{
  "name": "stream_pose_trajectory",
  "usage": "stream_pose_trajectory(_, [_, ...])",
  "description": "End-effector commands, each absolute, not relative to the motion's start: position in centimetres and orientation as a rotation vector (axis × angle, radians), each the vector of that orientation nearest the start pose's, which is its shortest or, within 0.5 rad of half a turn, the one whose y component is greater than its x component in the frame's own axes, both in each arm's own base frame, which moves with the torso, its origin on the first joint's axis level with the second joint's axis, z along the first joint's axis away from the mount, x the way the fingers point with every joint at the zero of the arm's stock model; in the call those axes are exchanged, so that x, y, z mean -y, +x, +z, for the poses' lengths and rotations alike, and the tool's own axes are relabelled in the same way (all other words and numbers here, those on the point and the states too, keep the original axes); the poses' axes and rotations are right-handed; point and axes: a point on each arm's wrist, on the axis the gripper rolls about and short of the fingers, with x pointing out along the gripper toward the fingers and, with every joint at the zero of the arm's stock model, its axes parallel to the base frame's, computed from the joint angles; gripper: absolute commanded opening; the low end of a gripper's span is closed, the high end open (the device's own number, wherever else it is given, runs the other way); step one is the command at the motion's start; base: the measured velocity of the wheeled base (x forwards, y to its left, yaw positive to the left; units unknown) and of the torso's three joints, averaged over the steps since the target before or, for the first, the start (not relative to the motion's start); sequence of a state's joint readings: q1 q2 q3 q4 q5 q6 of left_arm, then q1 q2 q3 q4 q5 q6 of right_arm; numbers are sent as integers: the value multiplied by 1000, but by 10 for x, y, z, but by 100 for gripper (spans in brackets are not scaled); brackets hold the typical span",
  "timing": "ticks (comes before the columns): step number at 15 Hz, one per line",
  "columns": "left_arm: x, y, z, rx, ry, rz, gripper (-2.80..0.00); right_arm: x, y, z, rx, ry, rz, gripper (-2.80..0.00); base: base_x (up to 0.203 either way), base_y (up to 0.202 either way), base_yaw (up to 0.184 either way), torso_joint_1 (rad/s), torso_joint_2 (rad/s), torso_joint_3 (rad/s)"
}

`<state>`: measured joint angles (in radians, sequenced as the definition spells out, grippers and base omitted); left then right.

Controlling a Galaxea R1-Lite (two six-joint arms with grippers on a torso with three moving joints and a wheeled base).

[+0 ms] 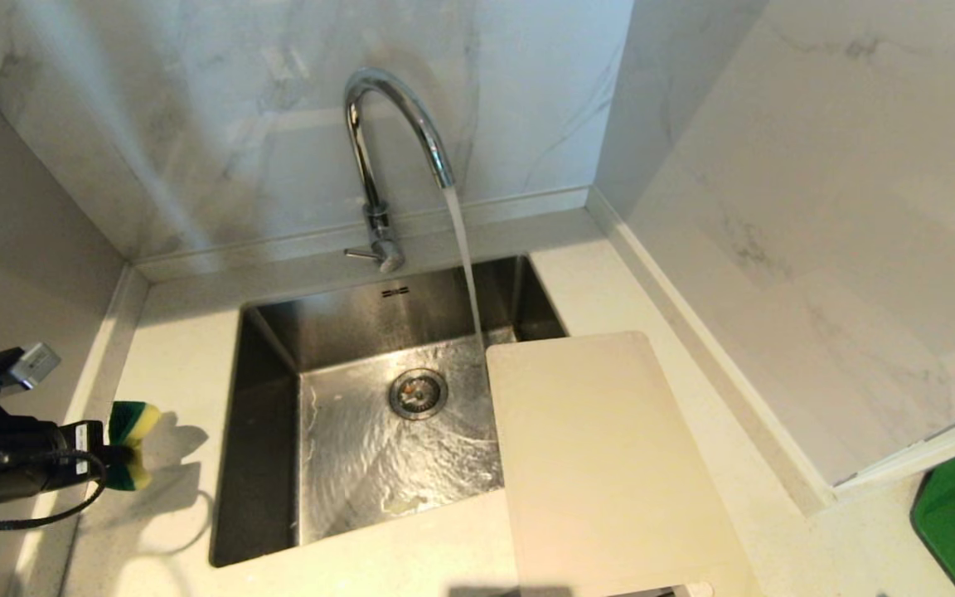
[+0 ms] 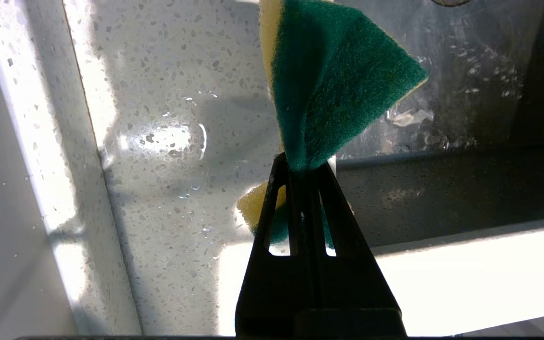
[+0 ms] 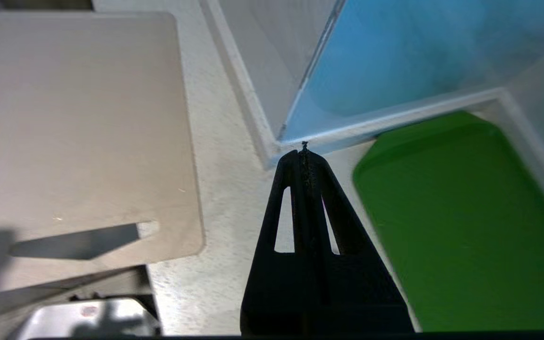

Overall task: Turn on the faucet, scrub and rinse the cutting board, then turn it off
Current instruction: Put down the cleaning cloth

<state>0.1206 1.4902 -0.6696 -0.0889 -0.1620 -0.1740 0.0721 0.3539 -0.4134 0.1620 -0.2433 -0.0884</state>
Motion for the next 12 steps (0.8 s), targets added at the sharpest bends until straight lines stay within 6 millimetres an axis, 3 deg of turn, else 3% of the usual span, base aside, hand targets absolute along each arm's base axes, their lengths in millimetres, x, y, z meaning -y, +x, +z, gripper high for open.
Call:
stream_pose_trajectory(1, [-22, 225, 156, -718, -268, 17, -280, 5, -19, 155, -58, -84, -159, -280, 0, 0, 0, 0, 0, 0])
stream_pose_trajectory(8, [-19, 225, 149, -750, -276, 3, -280, 3, -8, 96, -105, -70, -153, -280, 0, 0, 0, 0, 0, 0])
stream_pose_trajectory(12, [-15, 227, 144, -770, -274, -10, -280, 2, -6, 92, -98, -101, -96, -280, 0, 0, 0, 0, 0, 0])
